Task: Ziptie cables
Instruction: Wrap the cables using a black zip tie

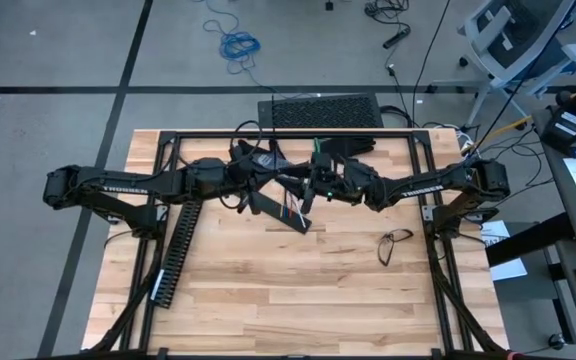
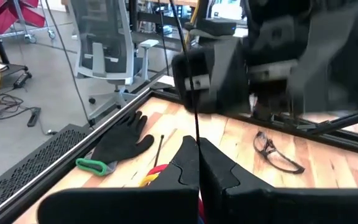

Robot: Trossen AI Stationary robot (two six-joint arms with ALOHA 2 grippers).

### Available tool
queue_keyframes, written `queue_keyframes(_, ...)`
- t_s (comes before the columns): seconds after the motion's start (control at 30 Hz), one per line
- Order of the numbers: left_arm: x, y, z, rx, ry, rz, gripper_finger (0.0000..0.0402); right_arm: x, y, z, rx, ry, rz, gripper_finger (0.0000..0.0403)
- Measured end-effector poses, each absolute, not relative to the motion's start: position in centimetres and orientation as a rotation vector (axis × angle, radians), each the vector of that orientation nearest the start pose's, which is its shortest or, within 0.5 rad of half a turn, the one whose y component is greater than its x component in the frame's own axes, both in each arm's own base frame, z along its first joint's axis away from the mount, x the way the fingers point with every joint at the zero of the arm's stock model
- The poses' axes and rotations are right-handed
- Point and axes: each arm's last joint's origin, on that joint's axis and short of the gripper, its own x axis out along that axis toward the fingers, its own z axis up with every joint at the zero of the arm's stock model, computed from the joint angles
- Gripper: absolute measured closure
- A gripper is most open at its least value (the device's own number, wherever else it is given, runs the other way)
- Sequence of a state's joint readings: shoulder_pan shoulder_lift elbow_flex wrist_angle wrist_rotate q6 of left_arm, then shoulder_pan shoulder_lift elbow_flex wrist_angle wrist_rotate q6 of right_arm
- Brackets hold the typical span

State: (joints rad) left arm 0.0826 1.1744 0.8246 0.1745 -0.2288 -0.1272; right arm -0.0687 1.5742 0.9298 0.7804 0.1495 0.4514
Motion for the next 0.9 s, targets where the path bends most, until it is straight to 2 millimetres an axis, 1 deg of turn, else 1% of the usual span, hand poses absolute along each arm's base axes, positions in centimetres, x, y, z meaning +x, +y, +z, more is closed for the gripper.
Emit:
queue_keyframes(0.13, 26.2, 2.7, 30.2, -0.15, 0.155, 0.285, 0.0401, 35.1, -2.9, 27.5, 0.441, -0.17, -0.192, 0.0257)
queue_keyframes(0.37, 26.3, 1.8, 30.3, -0.167, 0.153, 0.231, 0.0401, 35.1, -2.8, 27.7, 0.43, -0.196, -0.184, 0.0259)
queue_keyframes(0.67, 26.4, 1.5, 30.3, -0.195, 0.152, 0.193, 0.0401, 35.3, -1.4, 27.5, 0.428, -0.182, -0.116, 0.0301)
queue_keyframes(0.9, 26.4, 0.9, 30.3, -0.22, 0.152, 0.163, 0.0401, 35.3, -0.6, 27.7, 0.423, -0.195, -0.091, 0.0309)
